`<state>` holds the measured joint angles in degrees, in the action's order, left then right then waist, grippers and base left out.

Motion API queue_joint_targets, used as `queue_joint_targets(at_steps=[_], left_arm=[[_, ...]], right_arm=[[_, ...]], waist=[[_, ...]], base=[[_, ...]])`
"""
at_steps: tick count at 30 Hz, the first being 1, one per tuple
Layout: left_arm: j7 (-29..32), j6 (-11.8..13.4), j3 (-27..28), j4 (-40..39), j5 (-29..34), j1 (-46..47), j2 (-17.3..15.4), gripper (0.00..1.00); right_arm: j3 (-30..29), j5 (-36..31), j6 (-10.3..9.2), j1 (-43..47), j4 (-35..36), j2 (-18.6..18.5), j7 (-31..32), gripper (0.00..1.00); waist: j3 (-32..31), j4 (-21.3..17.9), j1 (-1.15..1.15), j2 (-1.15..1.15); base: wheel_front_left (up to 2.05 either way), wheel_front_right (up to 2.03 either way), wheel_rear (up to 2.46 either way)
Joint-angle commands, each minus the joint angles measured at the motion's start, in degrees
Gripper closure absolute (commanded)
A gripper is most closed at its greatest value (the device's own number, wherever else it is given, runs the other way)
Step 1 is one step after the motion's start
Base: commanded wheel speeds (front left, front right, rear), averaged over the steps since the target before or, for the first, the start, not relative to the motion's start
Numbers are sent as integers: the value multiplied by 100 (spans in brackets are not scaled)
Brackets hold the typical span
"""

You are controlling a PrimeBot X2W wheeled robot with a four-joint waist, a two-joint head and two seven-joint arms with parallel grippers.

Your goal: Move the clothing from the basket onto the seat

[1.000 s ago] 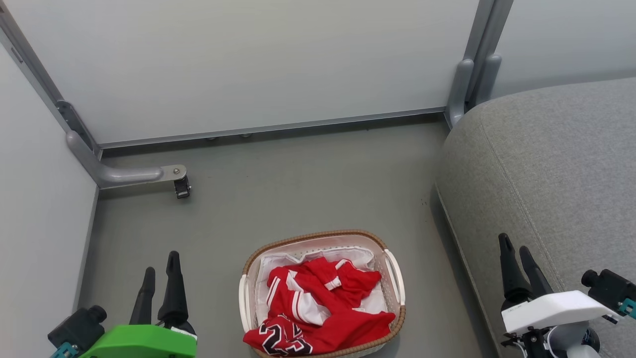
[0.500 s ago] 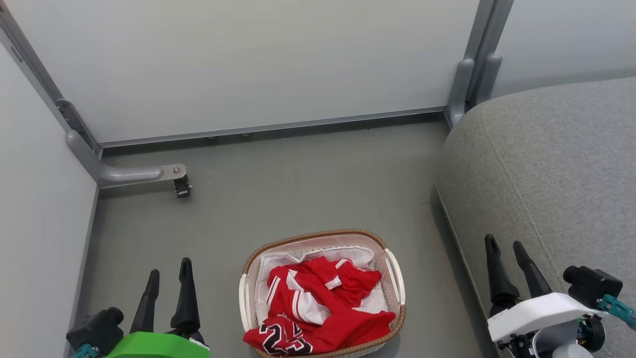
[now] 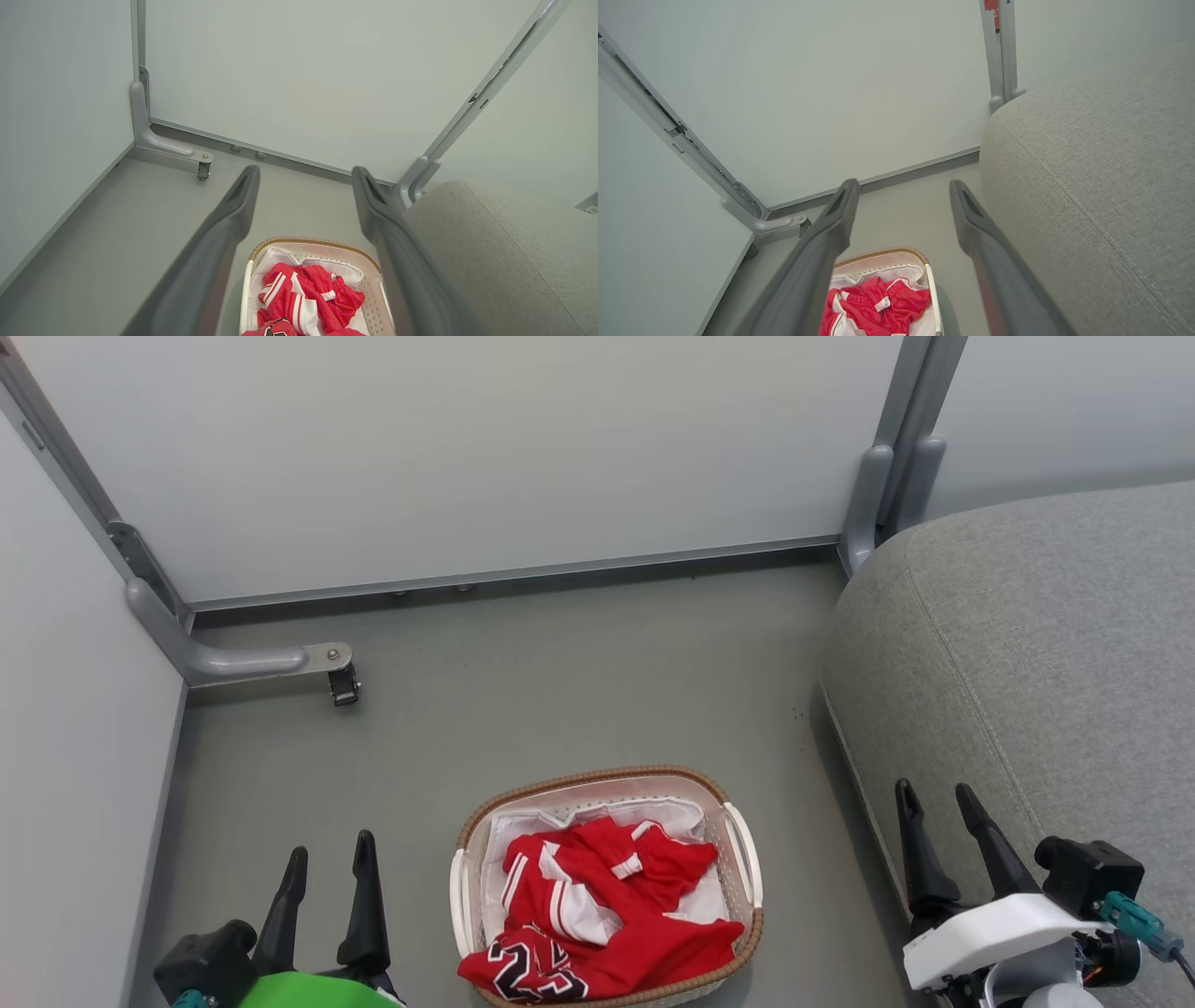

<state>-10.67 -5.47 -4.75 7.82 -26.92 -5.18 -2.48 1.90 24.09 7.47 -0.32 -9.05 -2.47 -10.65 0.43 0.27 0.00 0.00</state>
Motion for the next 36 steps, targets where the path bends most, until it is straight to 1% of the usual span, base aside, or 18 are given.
queue_joint_targets(at_steps=[1,20,36], left_arm=[[-61,32,-17,-18,173,-48,-49,0],[-282,94,-192,111,920,-158,-55,0],[-445,140,-277,165,1424,-207,-59,0]], right_arm=[[10,-163,3,48,62,-36,-62,0],[46,-1101,3,79,39,-48,-279,0],[116,-1706,3,98,9,-57,-451,0]], waist=[[0,2,0,0],[21,71,0,0],[24,105,0,0]], base=[[0,0,0],[0,0,0],[0,0,0]])
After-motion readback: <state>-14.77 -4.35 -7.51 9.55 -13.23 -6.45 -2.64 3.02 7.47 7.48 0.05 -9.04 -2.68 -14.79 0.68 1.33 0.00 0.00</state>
